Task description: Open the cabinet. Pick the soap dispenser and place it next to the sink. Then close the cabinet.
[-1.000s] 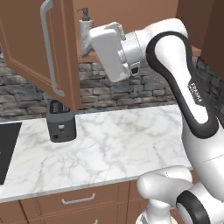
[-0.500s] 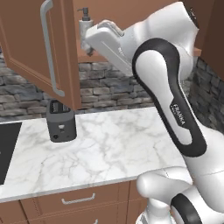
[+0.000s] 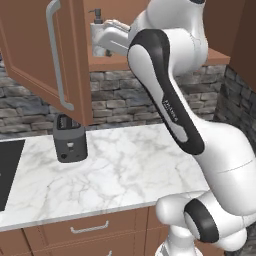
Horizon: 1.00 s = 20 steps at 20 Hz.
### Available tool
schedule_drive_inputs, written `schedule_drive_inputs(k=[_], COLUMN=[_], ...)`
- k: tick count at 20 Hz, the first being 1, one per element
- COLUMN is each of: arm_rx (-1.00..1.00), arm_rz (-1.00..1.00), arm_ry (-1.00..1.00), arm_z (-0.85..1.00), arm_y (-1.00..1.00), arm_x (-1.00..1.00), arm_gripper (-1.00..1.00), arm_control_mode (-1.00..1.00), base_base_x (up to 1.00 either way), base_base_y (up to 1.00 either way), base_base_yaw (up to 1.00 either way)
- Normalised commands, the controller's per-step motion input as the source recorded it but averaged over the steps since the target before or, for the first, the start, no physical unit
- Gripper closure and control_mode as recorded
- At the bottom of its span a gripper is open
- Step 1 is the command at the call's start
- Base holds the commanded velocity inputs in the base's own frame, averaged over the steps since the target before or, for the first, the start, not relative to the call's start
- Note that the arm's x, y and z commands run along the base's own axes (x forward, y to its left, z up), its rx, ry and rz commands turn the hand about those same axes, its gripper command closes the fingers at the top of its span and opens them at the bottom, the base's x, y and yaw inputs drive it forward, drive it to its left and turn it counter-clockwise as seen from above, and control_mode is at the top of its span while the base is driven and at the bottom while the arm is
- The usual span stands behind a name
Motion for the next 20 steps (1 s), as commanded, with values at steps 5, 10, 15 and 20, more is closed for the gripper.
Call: schedule_drive_inputs(k=[5, 10, 15, 20], arm_rx=[-0.28, -0.32, -0.21, 0.0], arm_rz=[0.05, 0.07, 0.07, 0.02], arm_ry=[0.01, -0.03, -0.12, -0.11], arm_z=[0.02, -0.05, -0.02, -0.13], arm_y=[-0.5, -0.02, -0.01, -0.07], arm_x=[0.36, 0.28, 0.64, 0.71], arm_gripper=[-1.0, -1.0, -1.0, -1.0], arm_control_mode=[-1.0, -1.0, -1.0, -1.0], base_base_x=[0.0, 0.0, 0.0, 0.0], base_base_y=[0.0, 0.0, 0.0, 0.0], base_base_yaw=[0.0, 0.0, 0.0, 0.0])
